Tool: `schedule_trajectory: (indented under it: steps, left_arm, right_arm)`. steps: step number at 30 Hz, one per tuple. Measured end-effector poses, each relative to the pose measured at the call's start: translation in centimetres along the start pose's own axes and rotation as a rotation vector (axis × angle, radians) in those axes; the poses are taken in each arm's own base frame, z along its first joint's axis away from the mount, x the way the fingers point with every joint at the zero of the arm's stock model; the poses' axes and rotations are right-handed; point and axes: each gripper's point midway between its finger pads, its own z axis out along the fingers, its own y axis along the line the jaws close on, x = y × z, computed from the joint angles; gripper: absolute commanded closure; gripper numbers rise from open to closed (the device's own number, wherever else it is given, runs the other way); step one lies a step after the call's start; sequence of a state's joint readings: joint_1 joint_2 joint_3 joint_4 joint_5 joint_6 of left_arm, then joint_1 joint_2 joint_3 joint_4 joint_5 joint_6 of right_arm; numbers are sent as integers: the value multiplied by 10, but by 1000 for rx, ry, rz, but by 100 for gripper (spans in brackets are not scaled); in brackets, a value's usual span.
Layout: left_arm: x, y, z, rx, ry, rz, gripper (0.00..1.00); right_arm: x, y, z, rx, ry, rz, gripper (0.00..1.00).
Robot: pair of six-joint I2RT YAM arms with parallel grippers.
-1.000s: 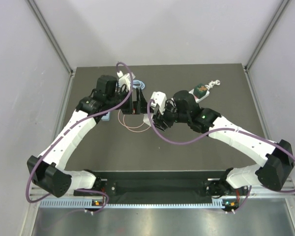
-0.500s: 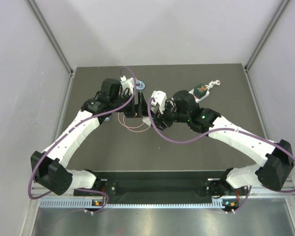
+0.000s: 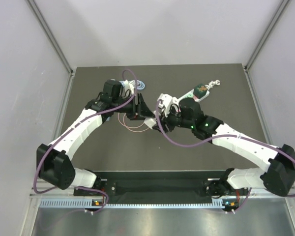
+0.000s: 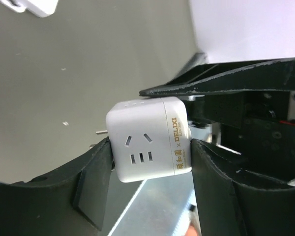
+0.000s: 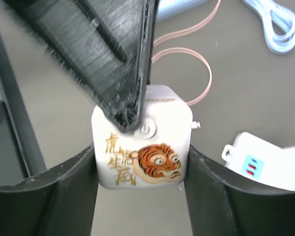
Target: Insert the plug
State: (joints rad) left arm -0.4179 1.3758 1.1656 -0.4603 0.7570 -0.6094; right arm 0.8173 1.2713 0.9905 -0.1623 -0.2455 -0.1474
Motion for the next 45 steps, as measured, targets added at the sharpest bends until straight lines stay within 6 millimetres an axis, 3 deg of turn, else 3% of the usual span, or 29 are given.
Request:
schedule_trajectory:
  steps: [1,6,11,24,28,33,35,36,37,38,39,40,43,45]
  left_arm:
    - [1,-2,0,23,7,-17,100]
    - [-6,-6,-6,81,-2,-83,100]
    - [-11,-20,-12,149,-17,-119,100]
    - [-26,-73,-35,347,-95,-167,100]
    - [-24,-78,-38,396,-101,-197,100]
    - [-24,-79,-38,427,-101,-238,100]
    - [-25,-83,-39,440,-105,-243,100]
    - [-26,-84,-40,446,-109,-242,100]
    - [-28,-85,-41,451,-112,-247,93]
    - [-28,-86,-42,456,-110,-255,77]
    - [-29,-87,-43,458,-111,-254,44]
    - [-28,-86,-42,455,-110,-252,34]
    - [-30,-83,-41,408,-123,-212,20]
    - [-32,-82,-41,365,-133,-190,19]
  right_arm:
    - [-1,1,-2,-2,-29,15,29]
    - [-13,-11,-28,52,-219,78,2]
    - [-22,-16,-52,60,-403,107,0]
    - [-64,-5,-57,-40,-592,76,2]
    - [-69,-5,-53,-58,-608,68,15]
    - [-79,-4,-51,-79,-646,53,22]
    - [-83,-4,-52,-83,-665,45,46]
    - [-85,-2,-52,-93,-674,38,77]
    - [-89,-3,-53,-92,-687,26,86]
    - [-90,-3,-54,-93,-694,20,94]
    - [-91,-3,-54,-94,-698,16,100]
    - [-91,-3,-54,-95,-697,13,100]
    - [-87,-3,-52,-96,-682,9,100]
    - [-85,-3,-51,-93,-667,-3,100]
